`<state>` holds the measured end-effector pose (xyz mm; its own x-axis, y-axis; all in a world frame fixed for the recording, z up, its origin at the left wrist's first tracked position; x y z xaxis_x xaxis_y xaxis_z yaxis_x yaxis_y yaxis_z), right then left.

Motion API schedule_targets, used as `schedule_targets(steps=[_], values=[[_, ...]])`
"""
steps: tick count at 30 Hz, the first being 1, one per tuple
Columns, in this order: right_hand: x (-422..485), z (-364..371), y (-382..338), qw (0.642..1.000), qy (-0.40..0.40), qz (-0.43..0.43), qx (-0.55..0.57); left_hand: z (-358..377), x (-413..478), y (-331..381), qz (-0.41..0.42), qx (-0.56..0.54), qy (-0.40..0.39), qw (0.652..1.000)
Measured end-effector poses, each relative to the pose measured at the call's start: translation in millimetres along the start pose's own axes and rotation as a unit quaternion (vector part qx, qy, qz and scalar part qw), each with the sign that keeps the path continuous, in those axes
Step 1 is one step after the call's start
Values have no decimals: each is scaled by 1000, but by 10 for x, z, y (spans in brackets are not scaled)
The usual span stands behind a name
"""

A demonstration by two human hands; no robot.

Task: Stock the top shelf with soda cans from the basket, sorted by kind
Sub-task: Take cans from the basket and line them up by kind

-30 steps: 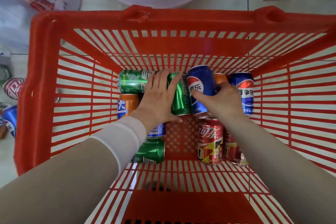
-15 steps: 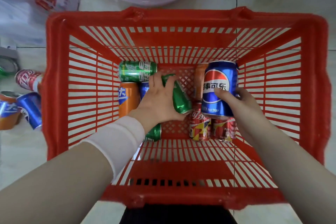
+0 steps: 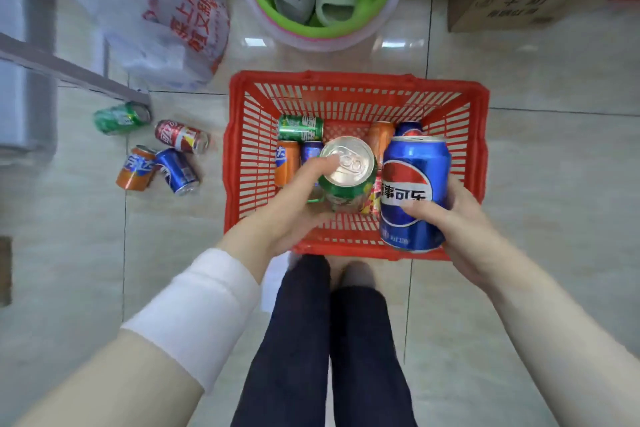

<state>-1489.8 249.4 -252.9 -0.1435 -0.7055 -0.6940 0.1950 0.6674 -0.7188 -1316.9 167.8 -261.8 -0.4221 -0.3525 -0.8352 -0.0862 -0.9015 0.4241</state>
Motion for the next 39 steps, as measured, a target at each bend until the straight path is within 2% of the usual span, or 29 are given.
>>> schedule_targets(steps=[3, 7, 13, 19, 22, 24, 26, 32, 39], values=[[-404, 30, -427, 999, -29, -22, 3, 265, -555, 181, -13, -71, -41, 997], [-994, 39, -1023, 996, -68, -50, 3, 588, -1252, 533, -30, -74, -44, 996], [-1785, 85, -1660, 993, -84, -85, -1, 943, -2116, 876, -26, 16, -83, 996], [-2311, 156, -2066, 991, -91, -98, 5, 1123, -2800, 1025, 16, 77, -117, 990], [-2532, 253, -2244, 990, -94, -108, 3, 1090, -3092, 1069, 53, 148, -87, 984], [-2683, 329, -2358, 989, -96, -115, -1, 1105, -3317, 1127, 97, 237, -52, 965], [-2830, 411, -2486, 988, -94, -124, -3, 1133, -3549, 1229, 154, 277, -9, 949], [-3233, 806, -2982, 982, -110, -152, -1, 1033, -4181, 1544, 253, 316, 82, 911], [-3666, 1513, -3733, 969, -123, -212, -8, 711, -4966, 2154, 354, 259, 96, 893]])
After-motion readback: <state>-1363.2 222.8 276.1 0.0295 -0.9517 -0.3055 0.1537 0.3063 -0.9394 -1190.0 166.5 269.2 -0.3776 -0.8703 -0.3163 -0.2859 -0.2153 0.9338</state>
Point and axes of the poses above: each hand's wrist, its own x-axis towards the middle knuckle, its own z-axis out of the palm, y = z × x, the point moved 2 cm from there along x, towards the middle knuckle, and after that the axes turned 4 degrees about -x, right-handed, at the moved point
